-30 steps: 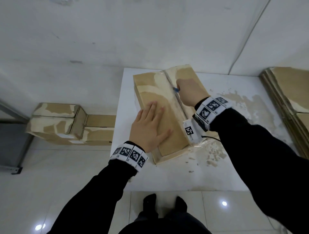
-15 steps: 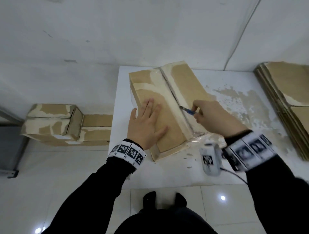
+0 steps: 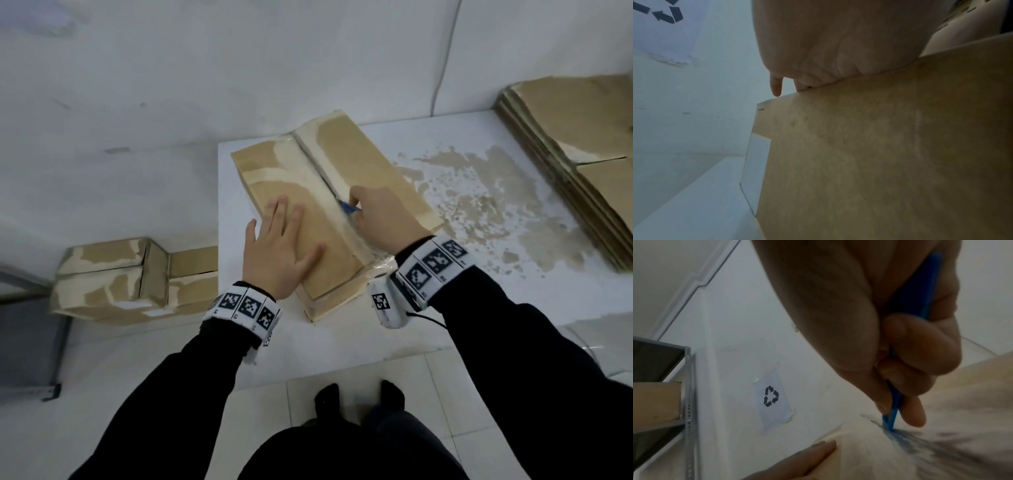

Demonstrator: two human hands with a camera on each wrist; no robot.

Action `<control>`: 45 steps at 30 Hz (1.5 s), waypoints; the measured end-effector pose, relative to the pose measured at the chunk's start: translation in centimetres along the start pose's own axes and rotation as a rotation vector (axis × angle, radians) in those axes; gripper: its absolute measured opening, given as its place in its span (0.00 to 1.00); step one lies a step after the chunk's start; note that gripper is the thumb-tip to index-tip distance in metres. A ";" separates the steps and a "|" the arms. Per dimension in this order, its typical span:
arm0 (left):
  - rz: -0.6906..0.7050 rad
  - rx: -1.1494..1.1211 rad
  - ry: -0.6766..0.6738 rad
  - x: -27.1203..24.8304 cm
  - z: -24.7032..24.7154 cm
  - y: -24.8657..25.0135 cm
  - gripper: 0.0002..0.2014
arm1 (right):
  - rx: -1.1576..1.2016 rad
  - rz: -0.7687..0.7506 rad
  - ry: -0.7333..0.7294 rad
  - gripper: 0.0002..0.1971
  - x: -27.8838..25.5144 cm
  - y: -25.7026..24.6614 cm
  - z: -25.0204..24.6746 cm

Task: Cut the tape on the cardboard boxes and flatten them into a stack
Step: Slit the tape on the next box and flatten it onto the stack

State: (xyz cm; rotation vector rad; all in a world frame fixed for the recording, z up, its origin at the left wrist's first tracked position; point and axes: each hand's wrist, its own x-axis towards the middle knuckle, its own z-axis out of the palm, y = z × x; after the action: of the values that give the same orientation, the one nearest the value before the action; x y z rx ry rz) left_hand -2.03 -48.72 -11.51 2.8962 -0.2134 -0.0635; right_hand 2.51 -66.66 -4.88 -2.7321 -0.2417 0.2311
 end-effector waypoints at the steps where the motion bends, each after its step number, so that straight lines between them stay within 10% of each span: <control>1: -0.004 0.003 0.006 0.0 0.0 0.0 0.44 | -0.024 -0.012 -0.009 0.09 -0.1 -0.3 -0.2; 11: -0.027 0.098 -0.039 0.0 -0.9 0.5 0.36 | 0.169 0.030 0.033 0.03 -12.8 4.9 0.3; 17: 0.540 0.166 -0.230 2.9 -4.4 3.2 0.36 | 0.374 0.087 0.117 0.04 -13.4 5.8 1.8; 22: 0.638 0.479 -0.531 6.8 -7.2 5.3 0.48 | 0.595 0.193 0.047 0.05 -13.0 6.7 1.7; 45: 0.540 0.276 -0.485 6.7 -7.9 7.4 0.47 | 0.836 0.199 -0.201 0.04 -14.9 6.1 1.6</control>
State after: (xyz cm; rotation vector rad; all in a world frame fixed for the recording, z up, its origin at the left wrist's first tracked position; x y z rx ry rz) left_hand 4.04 -54.97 -2.24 2.9183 -1.1534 -0.6861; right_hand -11.49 -74.63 -6.85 -1.8980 0.0716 0.5264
